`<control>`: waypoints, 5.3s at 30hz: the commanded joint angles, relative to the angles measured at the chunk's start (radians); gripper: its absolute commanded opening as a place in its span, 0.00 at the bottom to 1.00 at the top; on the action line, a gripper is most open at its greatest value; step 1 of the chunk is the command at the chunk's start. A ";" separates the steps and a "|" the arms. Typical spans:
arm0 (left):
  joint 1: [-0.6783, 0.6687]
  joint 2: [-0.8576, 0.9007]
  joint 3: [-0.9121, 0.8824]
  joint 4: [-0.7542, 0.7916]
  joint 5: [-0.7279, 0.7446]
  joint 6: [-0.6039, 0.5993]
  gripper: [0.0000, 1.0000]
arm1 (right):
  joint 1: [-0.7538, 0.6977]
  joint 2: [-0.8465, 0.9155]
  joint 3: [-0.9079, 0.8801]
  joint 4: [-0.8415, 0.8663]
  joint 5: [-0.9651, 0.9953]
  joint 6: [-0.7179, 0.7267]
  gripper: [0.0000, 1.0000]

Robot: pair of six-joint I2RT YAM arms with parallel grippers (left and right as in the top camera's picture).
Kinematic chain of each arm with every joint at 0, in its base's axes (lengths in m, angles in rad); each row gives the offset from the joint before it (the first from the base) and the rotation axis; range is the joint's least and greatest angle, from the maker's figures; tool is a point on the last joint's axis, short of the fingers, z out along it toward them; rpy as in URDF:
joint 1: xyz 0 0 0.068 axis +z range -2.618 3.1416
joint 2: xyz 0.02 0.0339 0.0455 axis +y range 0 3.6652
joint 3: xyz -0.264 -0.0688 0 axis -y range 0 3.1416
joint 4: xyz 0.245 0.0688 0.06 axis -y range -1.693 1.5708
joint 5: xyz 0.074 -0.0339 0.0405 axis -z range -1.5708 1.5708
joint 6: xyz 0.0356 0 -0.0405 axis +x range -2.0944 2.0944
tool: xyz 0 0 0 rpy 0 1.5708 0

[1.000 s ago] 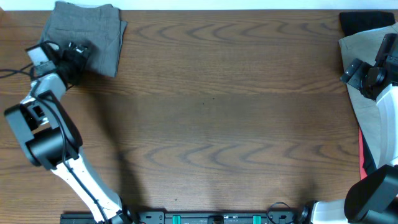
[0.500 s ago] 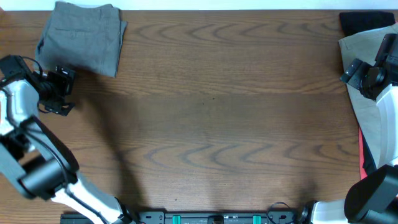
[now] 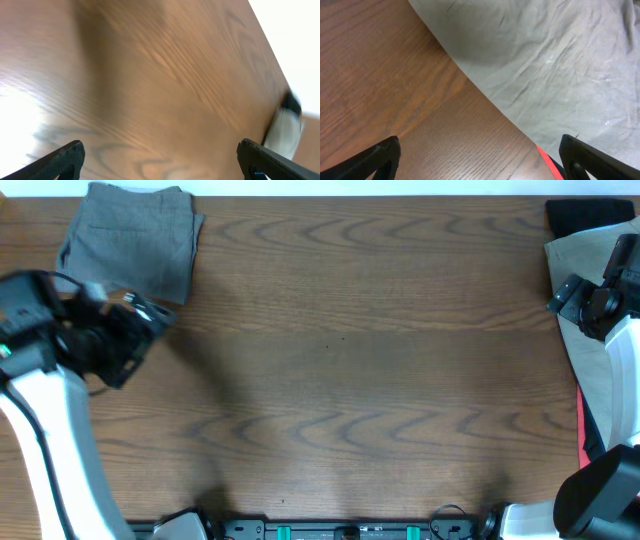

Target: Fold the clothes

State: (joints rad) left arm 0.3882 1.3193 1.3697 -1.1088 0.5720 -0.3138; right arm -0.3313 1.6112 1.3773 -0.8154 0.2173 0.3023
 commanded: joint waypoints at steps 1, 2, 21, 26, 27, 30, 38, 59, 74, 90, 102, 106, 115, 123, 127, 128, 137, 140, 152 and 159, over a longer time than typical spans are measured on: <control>-0.103 -0.121 -0.069 -0.010 0.023 0.055 0.98 | 0.005 0.001 0.016 0.000 0.007 -0.011 0.99; -0.145 -0.163 -0.092 -0.011 0.023 0.055 0.98 | 0.005 0.001 0.016 -0.001 0.007 -0.011 0.99; -0.536 -0.415 -0.214 -0.066 0.004 0.028 0.98 | 0.005 0.001 0.016 -0.001 0.007 -0.011 0.99; -0.536 -0.414 -0.214 -0.065 -0.013 0.021 0.98 | 0.005 0.001 0.016 -0.001 0.007 -0.011 0.99; -0.536 -0.412 -0.216 -0.065 -0.024 0.021 0.98 | 0.005 0.001 0.016 -0.001 0.007 -0.011 0.99; -0.536 -0.412 -0.237 -0.060 -0.048 0.024 0.98 | 0.005 0.001 0.016 -0.001 0.007 -0.011 0.99; -0.536 -0.558 -0.491 0.130 -0.140 0.098 0.98 | 0.005 0.001 0.016 -0.001 0.007 -0.011 0.99; -0.458 -1.181 -1.270 1.032 -0.140 0.254 0.98 | 0.005 0.001 0.016 -0.001 0.007 -0.011 0.99; -0.383 -1.318 -1.366 1.099 -0.208 0.442 0.98 | 0.004 0.001 0.016 -0.001 0.007 -0.011 0.99; -0.383 -1.318 -1.366 1.045 -0.510 0.467 0.98 | 0.004 0.001 0.016 -0.001 0.007 -0.011 0.99; -0.383 -1.315 -1.366 1.045 -0.510 0.467 0.98 | 0.004 0.001 0.016 -0.001 0.007 -0.011 0.99; -0.383 -1.315 -1.366 1.045 -0.510 0.467 0.98 | 0.004 0.001 0.016 -0.001 0.007 -0.011 0.99; -0.383 -1.315 -1.366 1.045 -0.510 0.467 0.98 | 0.004 0.001 0.016 -0.001 0.007 -0.011 0.99; -0.383 -1.315 -1.366 1.045 -0.510 0.467 0.98 | 0.004 0.001 0.016 0.000 0.007 -0.011 0.99; -0.383 -1.315 -1.366 1.045 -0.510 0.467 0.98 | 0.005 -0.002 0.014 -0.001 0.007 -0.011 0.99; -0.383 -1.315 -1.366 1.045 -0.510 0.467 0.98 | 0.005 -0.007 0.014 -0.001 0.007 -0.011 0.99; -0.383 -1.315 -1.366 1.045 -0.509 0.467 0.98 | 0.074 -0.260 0.014 -0.009 0.007 -0.011 0.99; -0.383 -1.315 -1.366 1.045 -0.510 0.467 0.98 | 0.124 -0.384 0.014 -0.010 0.007 -0.011 0.99; -0.383 -1.315 -1.366 1.045 -0.510 0.467 0.98 | 0.329 -0.850 0.014 -0.016 0.020 -0.012 0.99; -0.383 -1.315 -1.366 1.045 -0.510 0.467 0.98 | 0.329 -1.026 0.011 -0.148 0.064 -0.023 0.99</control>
State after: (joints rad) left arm -0.0002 0.0109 0.0250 -0.0372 0.0669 0.1360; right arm -0.0135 0.6102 1.3907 -0.9314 0.2520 0.3016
